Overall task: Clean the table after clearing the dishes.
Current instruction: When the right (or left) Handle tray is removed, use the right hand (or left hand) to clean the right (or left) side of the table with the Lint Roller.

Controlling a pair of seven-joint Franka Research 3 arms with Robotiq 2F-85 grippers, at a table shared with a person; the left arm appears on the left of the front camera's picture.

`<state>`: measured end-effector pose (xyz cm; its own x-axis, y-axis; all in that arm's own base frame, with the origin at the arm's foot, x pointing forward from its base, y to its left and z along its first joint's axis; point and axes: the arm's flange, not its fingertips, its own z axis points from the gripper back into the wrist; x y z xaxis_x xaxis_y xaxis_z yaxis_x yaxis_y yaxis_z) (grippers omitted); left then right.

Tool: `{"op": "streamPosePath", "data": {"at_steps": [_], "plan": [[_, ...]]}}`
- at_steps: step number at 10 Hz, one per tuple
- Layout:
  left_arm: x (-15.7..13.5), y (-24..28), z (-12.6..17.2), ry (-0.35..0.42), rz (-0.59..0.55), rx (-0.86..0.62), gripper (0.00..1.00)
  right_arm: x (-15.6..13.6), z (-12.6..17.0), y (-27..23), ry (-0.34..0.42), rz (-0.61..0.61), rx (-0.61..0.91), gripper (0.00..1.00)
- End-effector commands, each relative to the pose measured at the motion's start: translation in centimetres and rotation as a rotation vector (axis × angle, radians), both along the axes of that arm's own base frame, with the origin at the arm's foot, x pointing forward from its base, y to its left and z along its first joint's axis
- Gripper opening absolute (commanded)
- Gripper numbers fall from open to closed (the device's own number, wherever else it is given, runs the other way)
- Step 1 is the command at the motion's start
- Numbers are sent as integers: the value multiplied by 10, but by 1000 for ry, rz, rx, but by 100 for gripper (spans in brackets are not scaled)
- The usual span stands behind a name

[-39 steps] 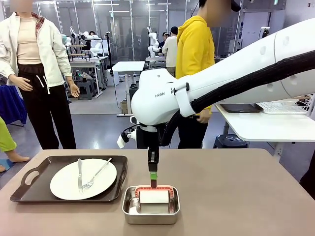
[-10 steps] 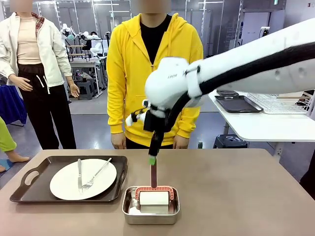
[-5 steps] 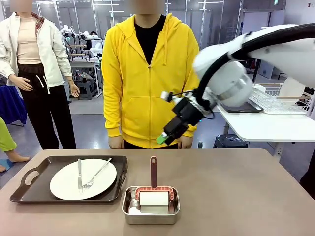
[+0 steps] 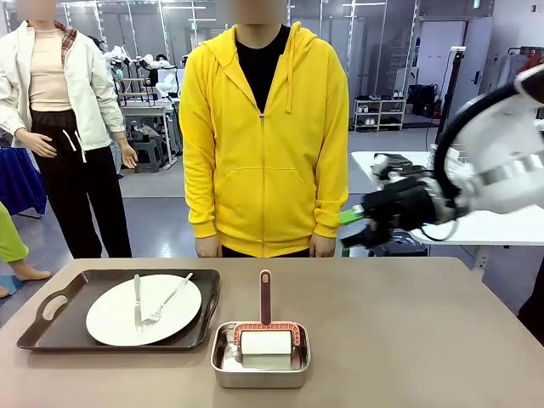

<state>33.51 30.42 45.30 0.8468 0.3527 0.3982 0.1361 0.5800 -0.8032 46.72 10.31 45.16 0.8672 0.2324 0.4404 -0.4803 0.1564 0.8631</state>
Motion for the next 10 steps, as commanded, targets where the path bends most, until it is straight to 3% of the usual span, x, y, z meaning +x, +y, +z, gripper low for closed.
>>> {"op": "streamPosePath", "data": {"at_steps": [1,2,6,8,10], "plan": [[-3,2,1,3,-7,7,100,-23,1,-61,70,-103,69,100],[-3,2,1,3,-7,7,100,-35,-1,-112,127,-219,58,100],[-3,2,1,3,-7,7,100,-99,-9,-281,191,-521,124,100],[-3,2,1,3,-7,7,100,-120,-19,-332,187,-601,158,100],[-3,2,1,3,-7,7,100,-137,-29,-368,269,-698,123,100]]}}
